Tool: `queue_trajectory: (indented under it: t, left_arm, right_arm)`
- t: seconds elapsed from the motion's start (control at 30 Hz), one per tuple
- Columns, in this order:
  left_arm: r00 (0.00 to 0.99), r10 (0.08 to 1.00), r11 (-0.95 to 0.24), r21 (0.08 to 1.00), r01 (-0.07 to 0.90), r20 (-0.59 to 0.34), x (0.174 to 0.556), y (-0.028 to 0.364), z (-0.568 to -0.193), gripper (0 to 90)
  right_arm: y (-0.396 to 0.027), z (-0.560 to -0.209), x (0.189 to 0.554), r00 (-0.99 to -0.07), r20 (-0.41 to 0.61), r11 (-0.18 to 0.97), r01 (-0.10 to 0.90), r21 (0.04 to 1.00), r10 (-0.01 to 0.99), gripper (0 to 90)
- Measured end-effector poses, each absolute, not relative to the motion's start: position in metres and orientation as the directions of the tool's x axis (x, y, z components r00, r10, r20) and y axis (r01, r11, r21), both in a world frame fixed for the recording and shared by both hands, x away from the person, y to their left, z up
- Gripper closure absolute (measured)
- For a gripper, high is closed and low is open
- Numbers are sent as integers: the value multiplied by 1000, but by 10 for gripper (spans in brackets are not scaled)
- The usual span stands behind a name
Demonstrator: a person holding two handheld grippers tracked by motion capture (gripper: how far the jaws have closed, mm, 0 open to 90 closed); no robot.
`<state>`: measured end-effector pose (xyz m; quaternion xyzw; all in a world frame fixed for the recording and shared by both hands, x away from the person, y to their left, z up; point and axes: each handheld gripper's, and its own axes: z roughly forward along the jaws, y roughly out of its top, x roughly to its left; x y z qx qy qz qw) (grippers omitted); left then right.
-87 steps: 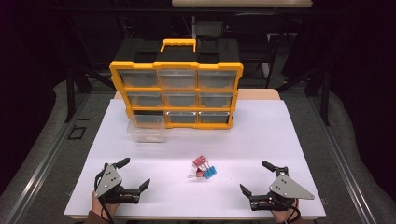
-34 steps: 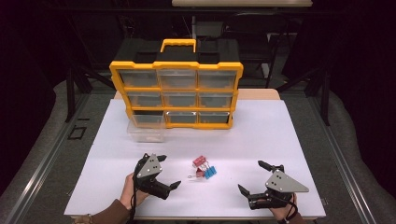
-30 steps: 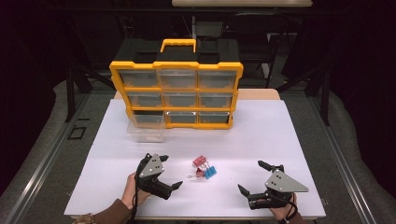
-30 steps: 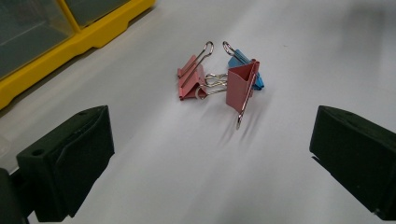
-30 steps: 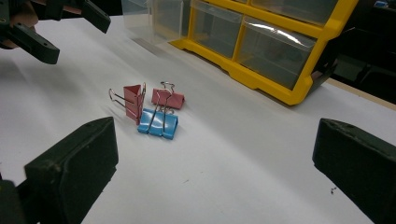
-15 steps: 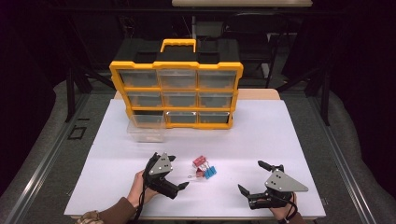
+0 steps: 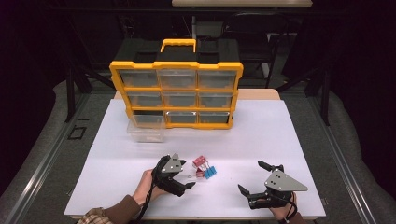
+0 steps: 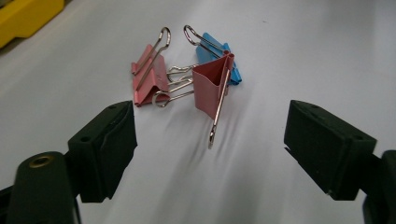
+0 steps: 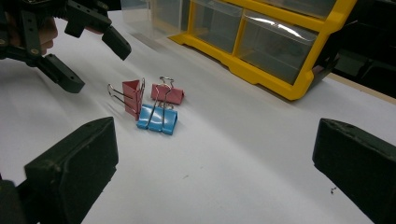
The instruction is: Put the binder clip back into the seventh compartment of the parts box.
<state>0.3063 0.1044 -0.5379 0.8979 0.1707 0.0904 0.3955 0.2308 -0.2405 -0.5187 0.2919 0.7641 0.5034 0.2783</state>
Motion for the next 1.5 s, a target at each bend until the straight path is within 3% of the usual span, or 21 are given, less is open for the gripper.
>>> queue_trajectory:
  t: [0.13,0.17,0.3,0.4,0.7,1.27,1.5]
  left_arm:
    - [930,365,-652,724,225,40,307,101,-539,252]
    - [931,362,-658,720,223,43,307,100,-540,322]
    - [939,343,-671,709,218,35,311,98,-541,407]
    - [943,331,-679,702,215,32,312,96,-541,523]
    - [955,296,-724,658,205,28,316,90,-544,692]
    - [977,197,-783,613,107,82,316,83,-549,878]
    - [979,182,-784,615,86,94,312,83,-547,888]
  right_arm:
    - [-241,-518,230,-676,-132,323,164,932,725,0]
    - [-241,-519,231,-677,-132,322,163,932,724,0]
    - [-240,-519,231,-677,-132,323,164,932,724,0]
    - [-241,-519,231,-676,-131,324,166,931,725,0]
    - [-241,-519,231,-678,-131,326,168,930,723,0]
    - [-241,-519,231,-680,-132,329,170,929,721,0]
    - [-241,-519,231,-680,-132,330,170,929,722,0]
